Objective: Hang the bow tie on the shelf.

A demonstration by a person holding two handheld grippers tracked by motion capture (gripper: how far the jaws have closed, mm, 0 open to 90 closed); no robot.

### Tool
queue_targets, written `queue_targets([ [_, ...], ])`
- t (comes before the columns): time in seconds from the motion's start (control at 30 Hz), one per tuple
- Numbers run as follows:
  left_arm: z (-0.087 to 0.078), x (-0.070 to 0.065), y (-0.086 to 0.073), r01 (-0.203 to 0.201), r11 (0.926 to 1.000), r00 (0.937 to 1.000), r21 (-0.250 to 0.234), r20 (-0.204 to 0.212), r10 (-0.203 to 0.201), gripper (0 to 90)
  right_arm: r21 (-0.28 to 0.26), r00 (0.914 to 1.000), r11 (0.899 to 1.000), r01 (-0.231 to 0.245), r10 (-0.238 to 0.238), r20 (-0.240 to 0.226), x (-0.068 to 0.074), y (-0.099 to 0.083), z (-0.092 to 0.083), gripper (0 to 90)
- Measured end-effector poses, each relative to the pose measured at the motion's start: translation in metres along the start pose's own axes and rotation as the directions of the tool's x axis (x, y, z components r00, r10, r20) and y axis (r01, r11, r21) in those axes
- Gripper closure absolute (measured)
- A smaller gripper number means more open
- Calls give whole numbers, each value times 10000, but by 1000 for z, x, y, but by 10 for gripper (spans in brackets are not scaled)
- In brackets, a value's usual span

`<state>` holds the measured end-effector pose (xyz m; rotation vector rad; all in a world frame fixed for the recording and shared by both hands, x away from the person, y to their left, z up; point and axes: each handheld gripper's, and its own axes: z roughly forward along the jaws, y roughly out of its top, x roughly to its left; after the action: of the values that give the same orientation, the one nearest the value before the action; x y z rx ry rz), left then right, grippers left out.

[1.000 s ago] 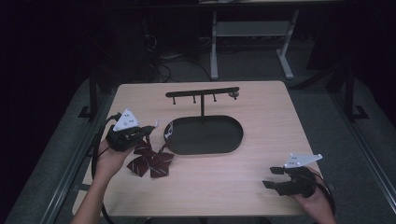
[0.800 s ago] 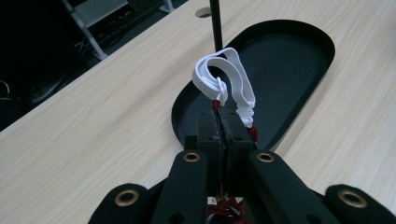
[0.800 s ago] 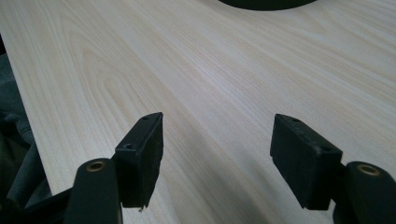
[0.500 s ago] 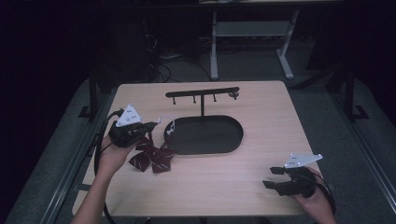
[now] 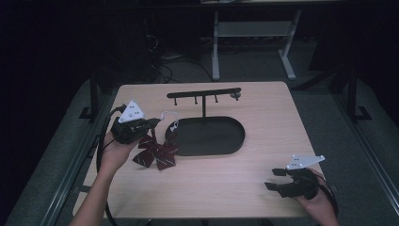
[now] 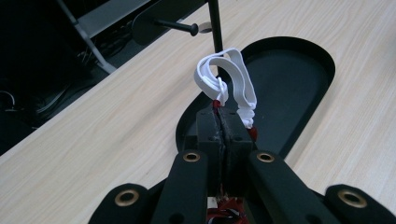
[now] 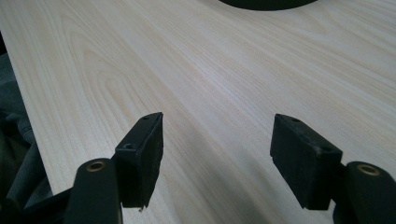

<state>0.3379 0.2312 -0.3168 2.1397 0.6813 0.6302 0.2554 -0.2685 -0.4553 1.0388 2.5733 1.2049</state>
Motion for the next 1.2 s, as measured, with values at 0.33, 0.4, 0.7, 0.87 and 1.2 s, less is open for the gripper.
queue_targets([
  [0.33, 3, 2, 10, -34, 10000, 10000, -62, 10, 34, 884, 16, 10000, 10000, -6, 6, -12, 0, 0, 0, 342],
  [0.4, 3, 3, 11, -81, 10000, 10000, -49, 13, 81, 885, 15, 10000, 10000, -10, 10, -14, 0, 0, 0, 342],
  [0.7, 4, 5, 20, -81, 9999, 10000, -134, 1, 81, 884, 25, 10000, 10000, -10, 10, -24, 0, 0, 0, 342],
  [0.87, 8, 8, 26, -63, 9999, 10000, -131, 14, 63, 884, 23, 10000, 10000, -29, 29, -35, -1, 0, 0, 342],
  [1.2, 17, 14, 34, -30, 10000, 10000, -63, -59, 30, 884, -2, 10000, 10000, -25, 25, -53, -2, -1, 0, 342],
])
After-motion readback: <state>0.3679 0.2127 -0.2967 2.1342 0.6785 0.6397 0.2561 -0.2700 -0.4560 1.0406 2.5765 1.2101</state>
